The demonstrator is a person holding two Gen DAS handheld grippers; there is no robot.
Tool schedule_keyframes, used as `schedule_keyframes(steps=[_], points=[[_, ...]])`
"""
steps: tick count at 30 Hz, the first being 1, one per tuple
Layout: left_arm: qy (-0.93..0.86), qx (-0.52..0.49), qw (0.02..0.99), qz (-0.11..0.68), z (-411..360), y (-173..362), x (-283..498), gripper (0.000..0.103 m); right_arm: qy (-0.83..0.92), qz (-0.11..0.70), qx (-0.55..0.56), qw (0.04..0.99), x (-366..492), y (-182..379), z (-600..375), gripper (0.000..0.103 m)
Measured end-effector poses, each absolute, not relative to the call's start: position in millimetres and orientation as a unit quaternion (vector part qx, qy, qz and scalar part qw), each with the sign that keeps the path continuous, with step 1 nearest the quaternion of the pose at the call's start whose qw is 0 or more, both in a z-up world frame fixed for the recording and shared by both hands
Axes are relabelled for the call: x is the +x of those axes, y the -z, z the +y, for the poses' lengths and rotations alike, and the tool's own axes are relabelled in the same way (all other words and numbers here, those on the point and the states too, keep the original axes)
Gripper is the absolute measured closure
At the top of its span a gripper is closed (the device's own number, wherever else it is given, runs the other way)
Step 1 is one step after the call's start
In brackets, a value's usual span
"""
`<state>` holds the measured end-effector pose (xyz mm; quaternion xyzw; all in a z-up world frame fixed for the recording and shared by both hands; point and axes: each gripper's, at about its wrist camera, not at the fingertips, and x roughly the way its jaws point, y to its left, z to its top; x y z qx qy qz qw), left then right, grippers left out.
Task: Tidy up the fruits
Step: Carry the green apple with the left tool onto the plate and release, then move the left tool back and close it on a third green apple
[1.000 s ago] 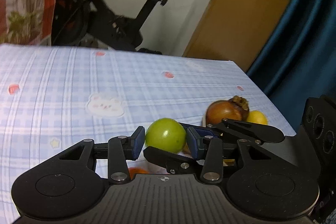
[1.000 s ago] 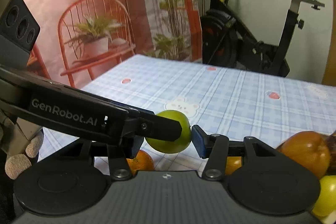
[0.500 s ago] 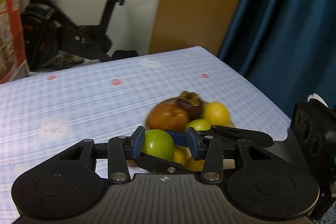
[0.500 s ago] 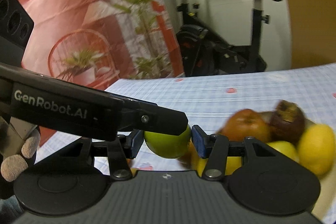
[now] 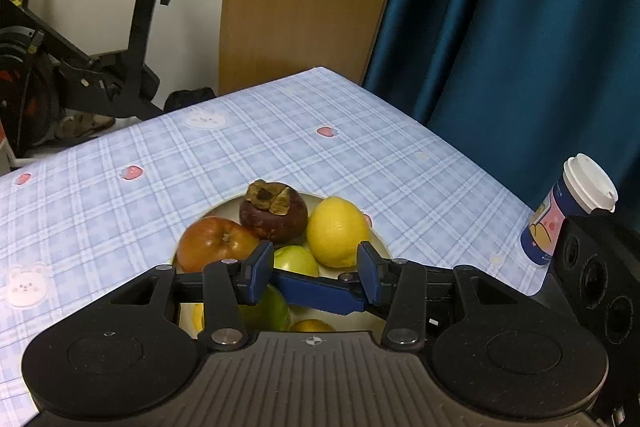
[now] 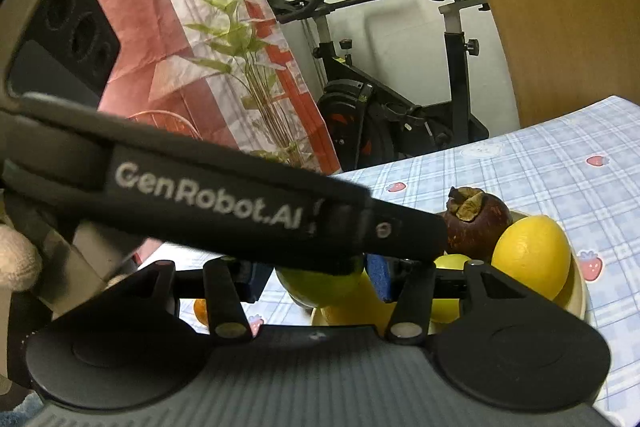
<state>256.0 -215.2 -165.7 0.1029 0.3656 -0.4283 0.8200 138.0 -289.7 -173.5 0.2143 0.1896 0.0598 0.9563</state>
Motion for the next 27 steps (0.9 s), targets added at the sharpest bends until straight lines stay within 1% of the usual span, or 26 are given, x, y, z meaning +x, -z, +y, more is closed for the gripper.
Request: schedule_keyframes(steps=[4,10,11,13,18,27], points=[[0.431,0.099,0.817,0.37,-218.8,166.7,259.3,0.056,-0.059,0.183,0.229,0.954,135.5,175.2,-295.9,0.051],[0.427,0.08,0.818,0.377,-215.9,167.0,268.7,0.056,-0.046,0.167,0.252,0.952,129.3,173.6,-308.0,0.056],[0.425,0.08,0.818,0.379,-215.8,167.6,269.5,0.056,-0.042,0.168,0.254,0.951,128.7,174.3,-310.0,0.062],[0.422,0.08,0.818,0.383,-214.7,170.7,270.9,0.056,-0.03,0.18,0.262,0.948,131.3,179.4,-314.3,0.07],[0.415,0.076,0.818,0.39,-211.0,175.1,272.3,0.056,-0.012,0.196,0.28,0.94,130.1,192.3,-323.1,0.07],[0.406,0.072,0.826,0.384,-194.8,169.3,273.1,0.056,-0.009,0.194,0.267,0.944,126.2,188.6,-317.5,0.07]])
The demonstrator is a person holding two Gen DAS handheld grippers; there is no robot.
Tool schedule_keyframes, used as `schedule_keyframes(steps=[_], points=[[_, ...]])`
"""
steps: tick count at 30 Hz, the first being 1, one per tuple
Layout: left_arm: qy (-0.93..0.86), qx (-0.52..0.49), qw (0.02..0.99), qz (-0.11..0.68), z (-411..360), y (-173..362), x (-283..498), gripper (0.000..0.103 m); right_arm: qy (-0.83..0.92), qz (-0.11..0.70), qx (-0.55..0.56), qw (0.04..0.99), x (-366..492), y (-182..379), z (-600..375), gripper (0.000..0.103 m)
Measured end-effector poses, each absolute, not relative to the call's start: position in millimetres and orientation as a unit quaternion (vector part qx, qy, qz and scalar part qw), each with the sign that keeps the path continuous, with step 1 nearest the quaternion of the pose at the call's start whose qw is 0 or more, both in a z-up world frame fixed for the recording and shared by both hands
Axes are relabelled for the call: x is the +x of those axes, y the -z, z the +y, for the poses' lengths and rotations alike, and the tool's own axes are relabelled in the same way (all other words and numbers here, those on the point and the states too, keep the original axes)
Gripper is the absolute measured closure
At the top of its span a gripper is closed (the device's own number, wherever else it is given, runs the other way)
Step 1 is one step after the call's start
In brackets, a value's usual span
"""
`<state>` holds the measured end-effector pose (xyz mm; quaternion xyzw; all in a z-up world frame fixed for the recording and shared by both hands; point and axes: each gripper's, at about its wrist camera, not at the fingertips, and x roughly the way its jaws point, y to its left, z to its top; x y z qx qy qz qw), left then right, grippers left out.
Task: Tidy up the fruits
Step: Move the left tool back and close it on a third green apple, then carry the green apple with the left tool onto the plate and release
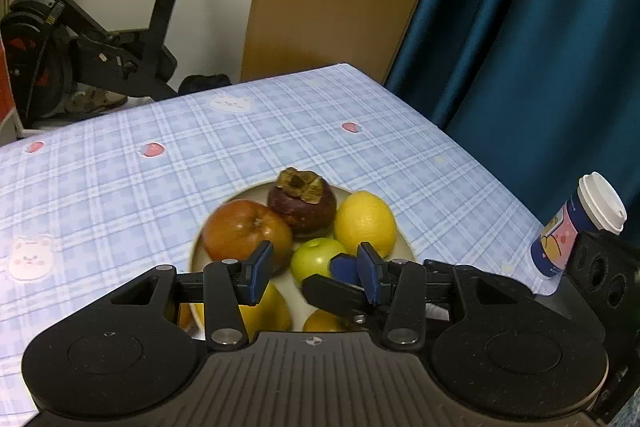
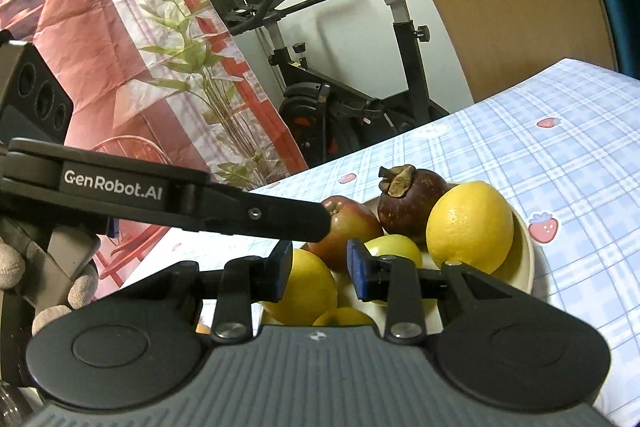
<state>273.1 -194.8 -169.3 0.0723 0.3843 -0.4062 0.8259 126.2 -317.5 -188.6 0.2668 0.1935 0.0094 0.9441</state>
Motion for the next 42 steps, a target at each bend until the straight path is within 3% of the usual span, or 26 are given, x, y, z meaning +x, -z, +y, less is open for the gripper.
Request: schedule_keyframes(steps=[5,13,23,37,42], points=[[0.395,0.053,0.834,0.383,-152.8,155.5,266.4,0.055,-0.044,0.196,0.245,0.949,127.0,178.7,-304.6,0.07],[0.348,0.045,0.849,0.396,-70.4,161.1,230.5,0.054,-0.128,0.262,0.203,0.935,121.9,177.9,-270.1,0.066],[0.339,0.019,0.849,0.406,-43.7,186.5,209.8,0.054,-0.191,0.346,0.12,0.911,129.0,197.4,-210.2,0.047],[0.35,0.014,0.827,0.441,-61.0,219.8,205.4,0.052,-0.183,0.348,0.084,0.916,132.1,209.5,-202.5,0.048],[0.351,0.018,0.821,0.45,-69.0,228.1,206.4,0.052,-0.191,0.348,0.082,0.914,129.7,212.2,-203.9,0.056]])
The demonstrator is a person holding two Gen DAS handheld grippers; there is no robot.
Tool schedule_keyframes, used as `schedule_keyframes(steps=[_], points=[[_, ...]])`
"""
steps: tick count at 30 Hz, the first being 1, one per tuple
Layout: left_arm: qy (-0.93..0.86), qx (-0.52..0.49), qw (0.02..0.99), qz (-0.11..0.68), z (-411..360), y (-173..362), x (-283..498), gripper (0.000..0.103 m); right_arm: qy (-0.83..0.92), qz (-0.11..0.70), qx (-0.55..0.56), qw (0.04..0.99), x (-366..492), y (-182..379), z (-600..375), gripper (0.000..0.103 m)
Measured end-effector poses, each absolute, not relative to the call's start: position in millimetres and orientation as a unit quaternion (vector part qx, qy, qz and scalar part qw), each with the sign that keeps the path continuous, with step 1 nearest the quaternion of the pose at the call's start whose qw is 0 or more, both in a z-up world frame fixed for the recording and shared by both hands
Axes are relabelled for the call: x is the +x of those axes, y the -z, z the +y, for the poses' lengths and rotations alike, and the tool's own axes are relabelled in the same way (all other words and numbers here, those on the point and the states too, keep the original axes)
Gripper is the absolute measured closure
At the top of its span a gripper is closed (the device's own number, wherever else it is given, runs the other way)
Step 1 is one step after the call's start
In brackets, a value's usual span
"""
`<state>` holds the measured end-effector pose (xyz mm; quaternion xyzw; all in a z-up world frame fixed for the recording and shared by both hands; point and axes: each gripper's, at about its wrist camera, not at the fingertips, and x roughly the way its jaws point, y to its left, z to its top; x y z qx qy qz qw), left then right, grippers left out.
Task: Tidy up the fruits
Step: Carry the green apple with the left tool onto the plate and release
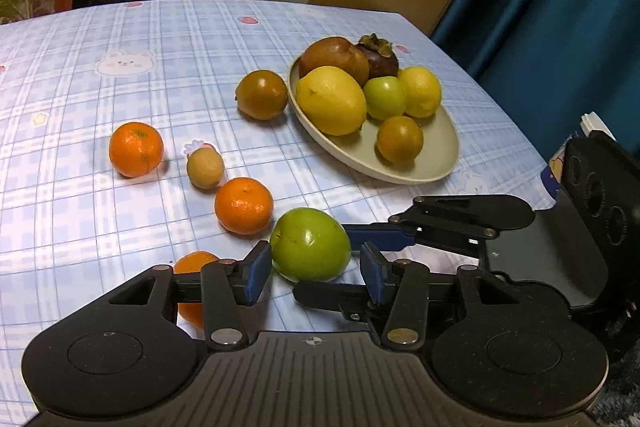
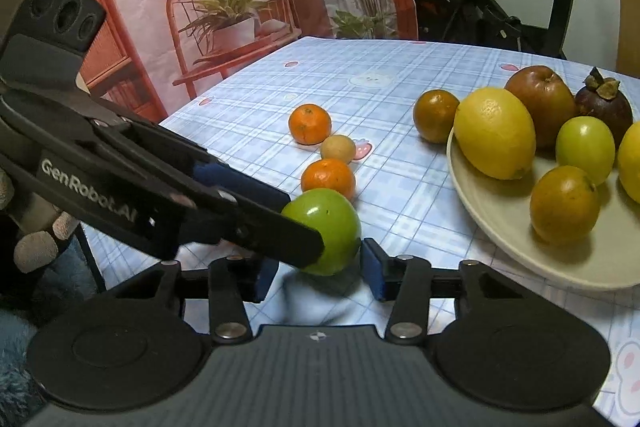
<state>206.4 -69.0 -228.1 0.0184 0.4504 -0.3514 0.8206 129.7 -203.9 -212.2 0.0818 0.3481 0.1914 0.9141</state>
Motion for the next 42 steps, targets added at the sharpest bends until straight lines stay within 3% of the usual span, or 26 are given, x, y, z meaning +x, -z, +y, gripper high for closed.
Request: schedule_keyframes(steps=[10,26,42], points=[[0.366,-0.014,0.825,0.43,-83.5,211.7,216.4,0.053,-0.166,0.303,0.11,0.932,118.2,197.8,-225.5,0.057],[0.39,0.024,0.819,0.419,-156.4,211.7,241.7,0.053,-0.062,0.27,0.177,0.944,117.6,198.8,-284.4,0.057],[0.366,0.018,0.834,0.413,-152.3,211.9,245.4,0.052,-0.021,0.257,0.145,0.955,108.5,203.1,-282.6,0.055]])
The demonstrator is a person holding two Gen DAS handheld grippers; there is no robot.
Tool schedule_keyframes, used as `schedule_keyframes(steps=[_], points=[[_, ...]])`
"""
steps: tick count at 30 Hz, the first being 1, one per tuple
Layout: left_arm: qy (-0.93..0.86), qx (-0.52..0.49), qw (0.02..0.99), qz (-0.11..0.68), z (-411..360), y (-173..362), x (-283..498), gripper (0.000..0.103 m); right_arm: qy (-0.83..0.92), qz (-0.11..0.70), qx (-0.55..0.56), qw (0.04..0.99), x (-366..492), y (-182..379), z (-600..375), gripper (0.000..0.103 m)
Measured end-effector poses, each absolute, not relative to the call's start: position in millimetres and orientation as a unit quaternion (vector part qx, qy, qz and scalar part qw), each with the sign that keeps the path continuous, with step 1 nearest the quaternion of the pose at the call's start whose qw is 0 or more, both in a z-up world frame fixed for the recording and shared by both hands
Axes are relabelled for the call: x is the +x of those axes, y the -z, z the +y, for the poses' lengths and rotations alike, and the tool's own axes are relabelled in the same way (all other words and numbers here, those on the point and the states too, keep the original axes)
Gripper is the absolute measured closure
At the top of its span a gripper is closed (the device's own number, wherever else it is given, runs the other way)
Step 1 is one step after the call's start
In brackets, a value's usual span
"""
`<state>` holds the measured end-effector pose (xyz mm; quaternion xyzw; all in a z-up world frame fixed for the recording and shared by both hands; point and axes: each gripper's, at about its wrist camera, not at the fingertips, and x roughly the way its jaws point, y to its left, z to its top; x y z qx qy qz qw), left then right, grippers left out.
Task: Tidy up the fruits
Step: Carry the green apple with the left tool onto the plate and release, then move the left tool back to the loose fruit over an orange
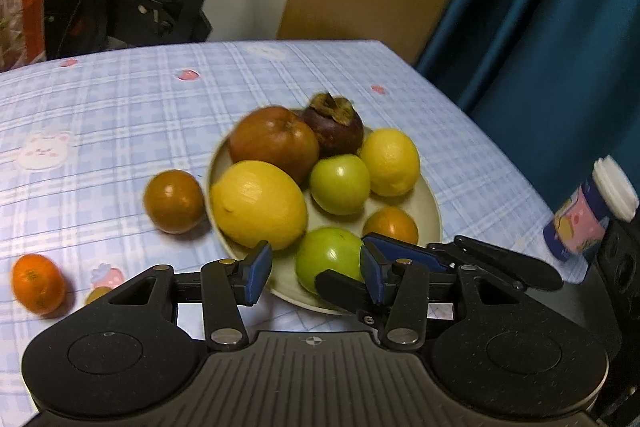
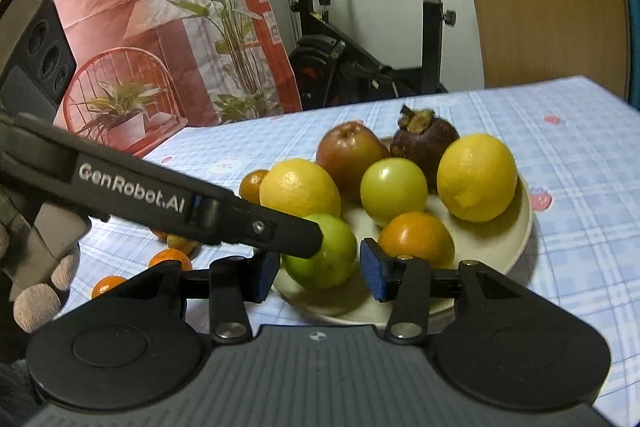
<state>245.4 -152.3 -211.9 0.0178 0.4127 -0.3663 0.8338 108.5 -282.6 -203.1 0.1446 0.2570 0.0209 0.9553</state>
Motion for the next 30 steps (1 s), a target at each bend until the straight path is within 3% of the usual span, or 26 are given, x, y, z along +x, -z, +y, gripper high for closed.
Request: schedule_keyframes(steps=[9,30], points=[[0.276,-0.06,0.886,0.368,-70.6,178.2,228.8,0.051,-0.044,0.202,0.112,0.972,95.3,192.6,-265.3,0.052],[0.146,-0.091,0.934,0.315,22.3,165.7,226.8,0.051,-0.091,0.223,0.066,0.968,117.1,188.3,-232.2,0.052]])
